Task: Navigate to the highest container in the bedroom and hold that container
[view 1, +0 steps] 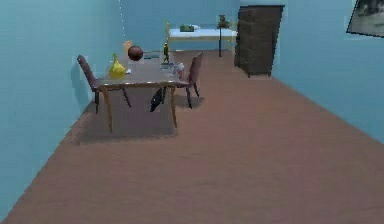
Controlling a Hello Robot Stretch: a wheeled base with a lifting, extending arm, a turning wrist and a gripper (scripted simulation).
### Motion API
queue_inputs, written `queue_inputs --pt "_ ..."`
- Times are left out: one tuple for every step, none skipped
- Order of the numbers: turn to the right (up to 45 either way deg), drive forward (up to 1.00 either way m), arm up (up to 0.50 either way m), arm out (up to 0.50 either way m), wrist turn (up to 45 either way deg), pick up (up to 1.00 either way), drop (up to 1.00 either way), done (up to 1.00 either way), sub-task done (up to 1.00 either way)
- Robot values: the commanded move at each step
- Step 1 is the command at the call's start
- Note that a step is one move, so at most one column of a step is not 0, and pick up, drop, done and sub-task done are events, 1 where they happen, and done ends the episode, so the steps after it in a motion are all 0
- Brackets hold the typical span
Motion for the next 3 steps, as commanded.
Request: queue_inputs --pt "0.0 1.00 0.00 0.00 0.0 0.00 0.00 0.00 0.00" --pt "0.0 0.70 0.00 0.00 0.0 0.00 0.00 0.00 0.00" --pt "-45.0 0.00 0.00 0.00 0.0 0.00 0.00 0.00 0.00"
